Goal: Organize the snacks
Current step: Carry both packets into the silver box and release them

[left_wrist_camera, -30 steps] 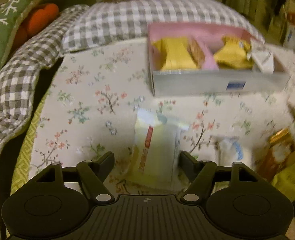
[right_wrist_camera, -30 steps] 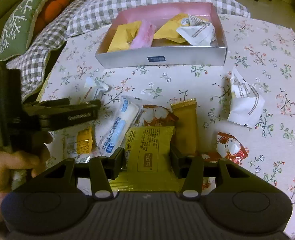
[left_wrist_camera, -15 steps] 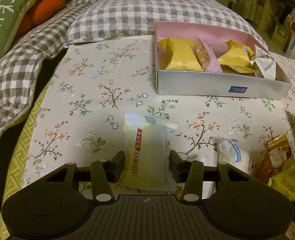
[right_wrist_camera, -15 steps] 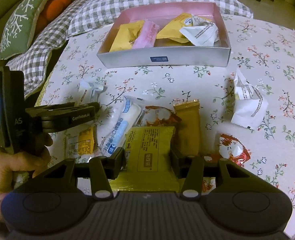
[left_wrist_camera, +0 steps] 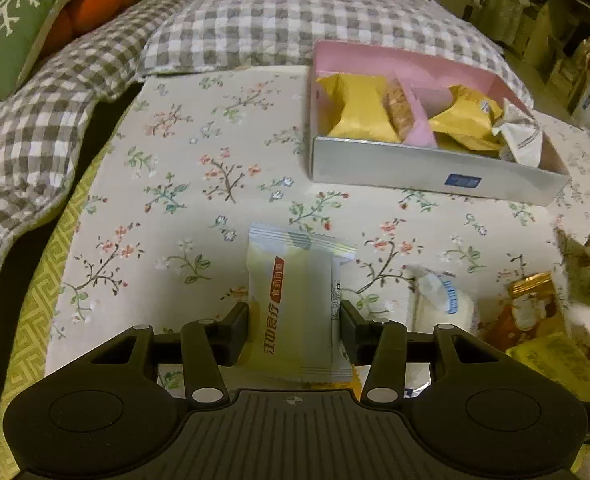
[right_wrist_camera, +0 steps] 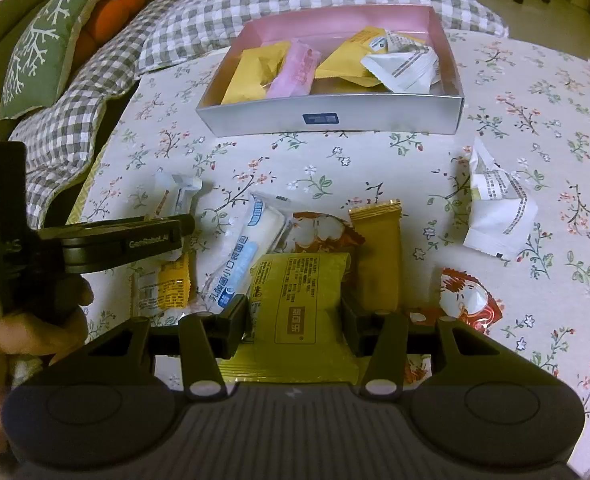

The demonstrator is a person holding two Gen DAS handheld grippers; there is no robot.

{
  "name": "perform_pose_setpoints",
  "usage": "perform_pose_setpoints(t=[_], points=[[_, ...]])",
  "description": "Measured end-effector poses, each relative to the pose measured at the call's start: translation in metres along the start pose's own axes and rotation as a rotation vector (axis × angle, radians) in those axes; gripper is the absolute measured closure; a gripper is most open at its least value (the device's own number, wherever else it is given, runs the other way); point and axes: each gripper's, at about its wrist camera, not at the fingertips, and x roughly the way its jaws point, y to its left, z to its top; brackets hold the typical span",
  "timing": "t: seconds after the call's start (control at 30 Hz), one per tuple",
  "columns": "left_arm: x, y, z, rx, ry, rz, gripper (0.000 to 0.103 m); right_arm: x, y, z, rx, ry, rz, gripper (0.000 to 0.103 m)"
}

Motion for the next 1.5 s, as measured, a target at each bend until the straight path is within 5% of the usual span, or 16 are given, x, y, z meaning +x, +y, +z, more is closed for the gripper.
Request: perform_pose_setpoints(t=[0.73,1.03,1.5], points=[[-0.036,-0.024,0.019,0.011,-0.061,-0.064,0.058,-0.013,-0.01,0.029,0.064,-0.075,0.014,0.058],[-0.038,-0.029,0.057,0.0,-0.142,-0.089,0.058,-0.014,-0.017,0.07,0.114,-0.153,0.045,0.058],[0.025,-0.023,0.139,-0.061,-0.185,-0.113,0.058,0.033,-0.055,0.15,0.252,-0.198,0.085,0.058]])
